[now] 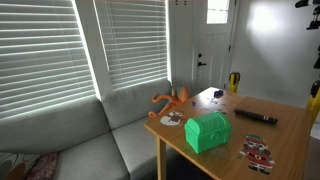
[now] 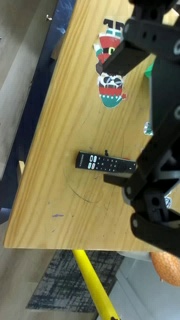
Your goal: Press a button on the remote control
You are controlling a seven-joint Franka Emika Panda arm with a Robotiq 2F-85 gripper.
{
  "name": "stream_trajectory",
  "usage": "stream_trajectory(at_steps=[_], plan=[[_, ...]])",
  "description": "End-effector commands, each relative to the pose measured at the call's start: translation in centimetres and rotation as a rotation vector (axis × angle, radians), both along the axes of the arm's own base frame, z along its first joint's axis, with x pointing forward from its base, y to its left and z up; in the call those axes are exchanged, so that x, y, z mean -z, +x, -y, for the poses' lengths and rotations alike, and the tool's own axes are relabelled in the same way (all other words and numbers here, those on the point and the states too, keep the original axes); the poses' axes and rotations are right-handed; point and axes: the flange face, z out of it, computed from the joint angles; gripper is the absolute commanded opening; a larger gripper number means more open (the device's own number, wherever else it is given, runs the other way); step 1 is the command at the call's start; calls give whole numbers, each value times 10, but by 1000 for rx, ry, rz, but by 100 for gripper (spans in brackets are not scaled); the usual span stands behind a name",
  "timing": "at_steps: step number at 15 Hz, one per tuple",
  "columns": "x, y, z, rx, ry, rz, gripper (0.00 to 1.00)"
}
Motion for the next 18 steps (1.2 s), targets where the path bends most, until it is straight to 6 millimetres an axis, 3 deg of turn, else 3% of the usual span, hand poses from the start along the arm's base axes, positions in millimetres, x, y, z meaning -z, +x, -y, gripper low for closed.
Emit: stream_trajectory(at_steps=[1, 7, 9, 18], plan=[[-1, 0, 0, 0, 0, -1, 100], [-1, 0, 0, 0, 0, -1, 100], [11, 19, 8, -106, -44, -97, 100], [71, 105, 23, -576, -91, -158, 100]])
